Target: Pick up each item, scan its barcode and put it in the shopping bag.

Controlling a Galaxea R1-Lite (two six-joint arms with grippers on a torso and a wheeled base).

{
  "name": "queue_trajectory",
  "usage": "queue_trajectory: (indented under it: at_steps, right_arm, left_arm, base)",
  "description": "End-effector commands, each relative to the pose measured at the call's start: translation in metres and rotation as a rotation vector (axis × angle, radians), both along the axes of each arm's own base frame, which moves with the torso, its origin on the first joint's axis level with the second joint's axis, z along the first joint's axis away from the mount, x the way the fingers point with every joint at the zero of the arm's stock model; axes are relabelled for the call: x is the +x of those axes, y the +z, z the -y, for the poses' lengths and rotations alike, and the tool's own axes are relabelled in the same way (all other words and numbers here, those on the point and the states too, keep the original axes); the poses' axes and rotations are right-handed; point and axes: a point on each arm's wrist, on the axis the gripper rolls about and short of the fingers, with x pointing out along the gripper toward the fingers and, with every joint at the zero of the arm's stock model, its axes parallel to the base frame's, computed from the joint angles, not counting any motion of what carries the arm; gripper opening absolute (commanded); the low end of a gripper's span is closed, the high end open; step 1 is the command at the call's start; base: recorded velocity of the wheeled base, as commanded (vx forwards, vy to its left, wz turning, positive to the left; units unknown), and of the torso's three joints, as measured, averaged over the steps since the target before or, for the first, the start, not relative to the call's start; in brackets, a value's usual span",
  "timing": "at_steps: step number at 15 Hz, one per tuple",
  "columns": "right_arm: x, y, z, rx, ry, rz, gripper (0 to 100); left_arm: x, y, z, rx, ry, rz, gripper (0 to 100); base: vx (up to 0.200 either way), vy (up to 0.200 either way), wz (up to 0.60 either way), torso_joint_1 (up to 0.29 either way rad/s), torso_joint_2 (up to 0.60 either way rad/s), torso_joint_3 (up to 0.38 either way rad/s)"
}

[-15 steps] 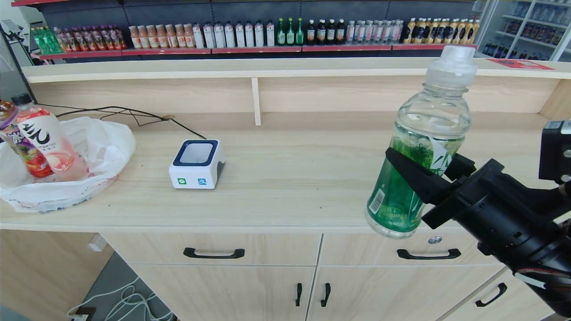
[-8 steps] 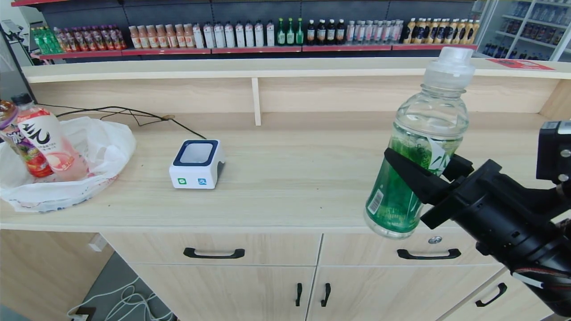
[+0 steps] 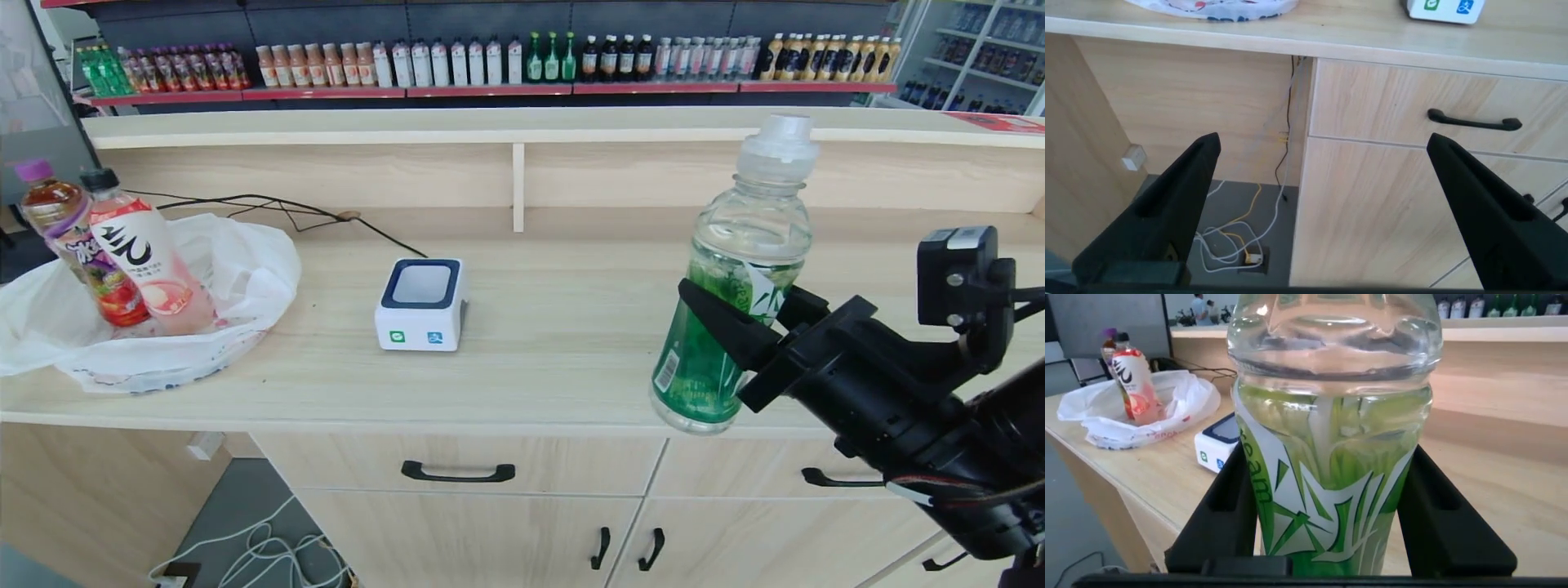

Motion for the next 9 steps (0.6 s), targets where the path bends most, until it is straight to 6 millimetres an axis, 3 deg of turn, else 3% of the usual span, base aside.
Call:
queue_trajectory:
  at_steps: [1,4,9]
  right_arm:
    - [0.001,-0.003,0.000,-0.008,-0.002,-0.010,0]
    - [-0.002,-0.003,0.003,-0.009,-0.006,-0.011,0]
    - [0.012,0.008,0.019,0.018,-0.094,0.030,0]
  left_arm:
    - [0.000,0.000,0.000,0.000,0.000,0.000,100]
    - [0.000,0.000,0.000,0.000,0.000,0.000,100]
    - [0.000,0.000,0.000,0.000,0.000,0.000,100]
  base:
    - [0.000,0.200,0.00,0.002,0.00,0.002]
    - [0.000,0.200,0.00,0.002,0.00,-0.001]
    - [0.000,0.200,0.00,0.003,0.00,0.003]
